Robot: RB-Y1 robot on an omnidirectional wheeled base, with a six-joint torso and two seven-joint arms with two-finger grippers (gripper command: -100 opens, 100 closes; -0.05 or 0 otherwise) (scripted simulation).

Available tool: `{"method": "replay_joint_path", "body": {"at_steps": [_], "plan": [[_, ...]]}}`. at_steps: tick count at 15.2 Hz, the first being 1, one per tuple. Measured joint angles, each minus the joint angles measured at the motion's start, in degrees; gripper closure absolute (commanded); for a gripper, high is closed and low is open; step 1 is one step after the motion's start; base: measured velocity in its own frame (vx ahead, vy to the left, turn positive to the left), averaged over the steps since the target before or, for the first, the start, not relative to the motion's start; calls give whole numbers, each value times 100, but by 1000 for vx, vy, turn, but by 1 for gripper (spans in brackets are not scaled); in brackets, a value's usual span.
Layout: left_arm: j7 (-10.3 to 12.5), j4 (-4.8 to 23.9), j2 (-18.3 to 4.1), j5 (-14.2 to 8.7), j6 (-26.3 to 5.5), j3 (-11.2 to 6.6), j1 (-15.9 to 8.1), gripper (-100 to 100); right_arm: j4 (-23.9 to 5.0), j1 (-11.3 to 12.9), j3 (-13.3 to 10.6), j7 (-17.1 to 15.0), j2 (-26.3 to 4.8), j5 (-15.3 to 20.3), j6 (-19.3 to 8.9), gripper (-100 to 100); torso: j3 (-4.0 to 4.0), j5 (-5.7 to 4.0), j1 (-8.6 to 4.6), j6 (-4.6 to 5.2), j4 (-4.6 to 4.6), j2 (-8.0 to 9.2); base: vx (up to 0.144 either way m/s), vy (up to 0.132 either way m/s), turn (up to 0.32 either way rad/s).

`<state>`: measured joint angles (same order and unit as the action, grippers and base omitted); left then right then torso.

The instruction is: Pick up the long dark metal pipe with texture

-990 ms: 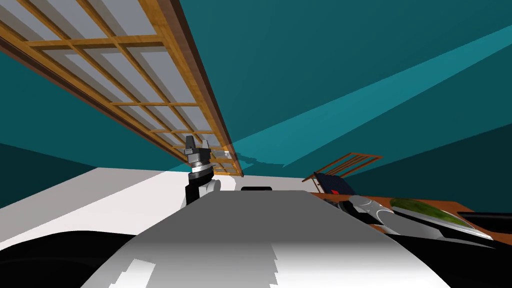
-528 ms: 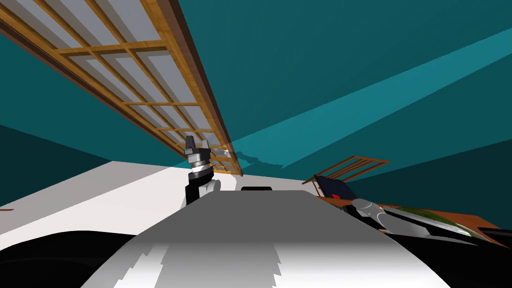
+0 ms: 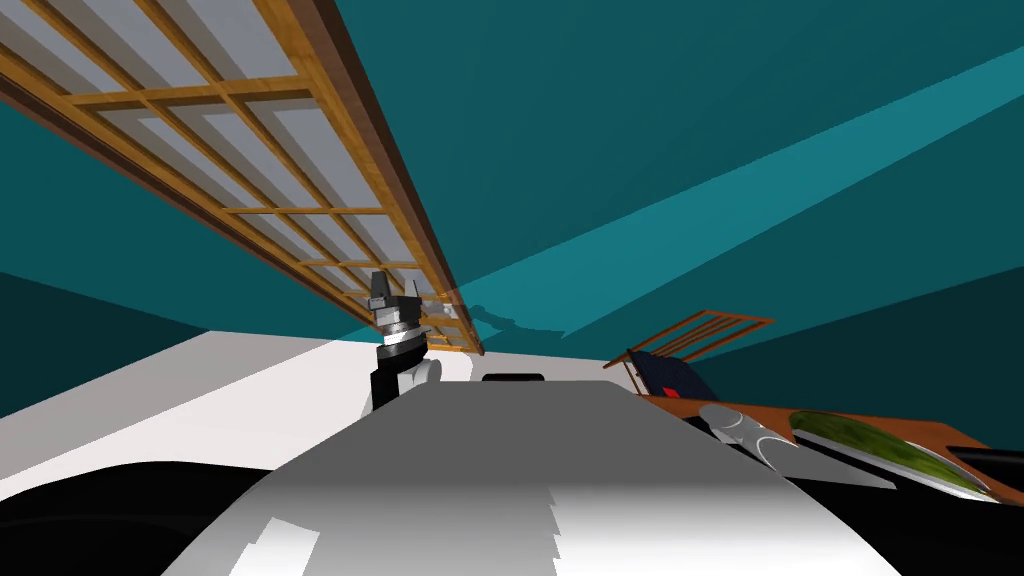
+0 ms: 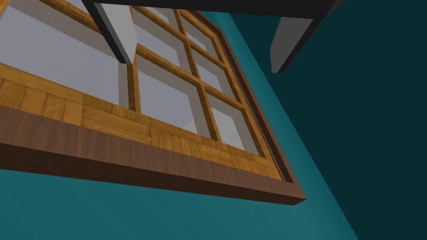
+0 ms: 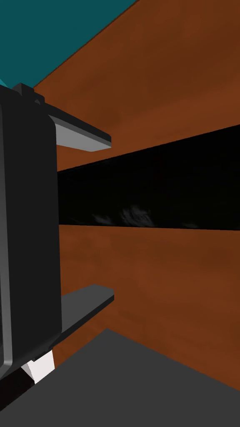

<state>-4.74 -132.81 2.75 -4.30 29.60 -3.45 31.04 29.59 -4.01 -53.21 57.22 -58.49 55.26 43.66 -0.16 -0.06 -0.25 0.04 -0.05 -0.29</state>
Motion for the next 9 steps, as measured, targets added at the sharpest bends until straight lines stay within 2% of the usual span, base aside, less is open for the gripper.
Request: {"method": "replay_joint_path", "body": {"at_steps": [1, 3, 6, 7, 9], "plan": [[0, 0, 0, 0, 0, 0, 0, 0, 83, -12, 48, -48, -12, 112, -24, -100, 2, -1, 1, -1, 1, 3, 43, -22, -59], [0, 0, 0, 0, 0, 0, 1, 0, 619, -286, 226, -356, -80, 408, -120, -100, -1, -2, -3, 4, -1, -3, 53, -23, -68], [0, 0, 0, 0, 0, 0, 0, 0, 472, -305, 573, -266, 77, 762, -9, -100, 0, -14, -15, -7, 3, -1, 20, -6, -19], [0, 0, 0, 0, 0, 0, 0, 0, 675, -437, 678, -346, 45, 887, -11, -100, 0, -15, -20, -2, 2, -2, 49, -22, -89], [0, 0, 0, 0, 0, 0, 0, 0, 773, -573, 949, -419, 117, 1138, 22, -100, -5, -29, -27, -4, -1, -9, 40, -13, -23]]}}
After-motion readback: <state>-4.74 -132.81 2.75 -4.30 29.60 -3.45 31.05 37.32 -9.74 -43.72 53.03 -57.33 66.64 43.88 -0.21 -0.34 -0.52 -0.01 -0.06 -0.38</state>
